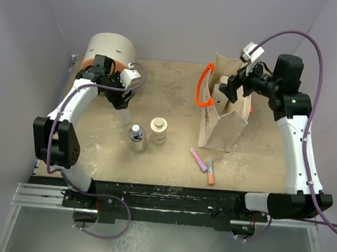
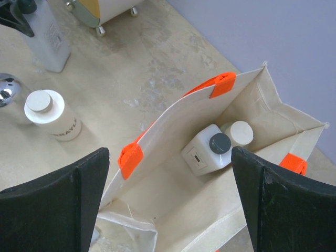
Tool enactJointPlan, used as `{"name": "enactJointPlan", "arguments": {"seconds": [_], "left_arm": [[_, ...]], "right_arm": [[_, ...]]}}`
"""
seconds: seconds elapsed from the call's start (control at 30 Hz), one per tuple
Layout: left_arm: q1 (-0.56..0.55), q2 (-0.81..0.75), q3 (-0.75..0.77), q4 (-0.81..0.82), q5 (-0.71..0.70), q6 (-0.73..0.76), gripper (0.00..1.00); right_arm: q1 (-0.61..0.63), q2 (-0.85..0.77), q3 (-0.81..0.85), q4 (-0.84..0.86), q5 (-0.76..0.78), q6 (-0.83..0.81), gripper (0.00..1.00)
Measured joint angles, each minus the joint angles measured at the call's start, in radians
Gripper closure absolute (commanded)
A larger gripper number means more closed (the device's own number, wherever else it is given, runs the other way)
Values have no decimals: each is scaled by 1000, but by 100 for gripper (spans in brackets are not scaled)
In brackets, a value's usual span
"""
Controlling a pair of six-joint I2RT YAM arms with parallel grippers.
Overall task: Place the personal care products into the canvas bag
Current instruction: Move the care product at the center of the board.
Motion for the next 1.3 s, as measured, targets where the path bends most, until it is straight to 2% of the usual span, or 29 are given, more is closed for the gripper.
{"name": "enactJointPlan", "arguments": {"seconds": [0.07,0.27,0.67,1.03,1.3], "left_arm": [[0,0,0,3,4,-29,52],[-27,0,-2,34,-4,-128,67],[-198,0,1,72,-31,-271,100],[-268,76,171,64,-66,-372,100],[-370,94,191,78,-121,-438,100]], "right_arm": [[0,2,-5,-1,0,-5,0],[9,7,-6,-1,5,-14,1],[60,21,-8,5,32,-37,1],[86,21,-17,6,33,-32,1],[114,16,-22,7,63,-3,1]]}}
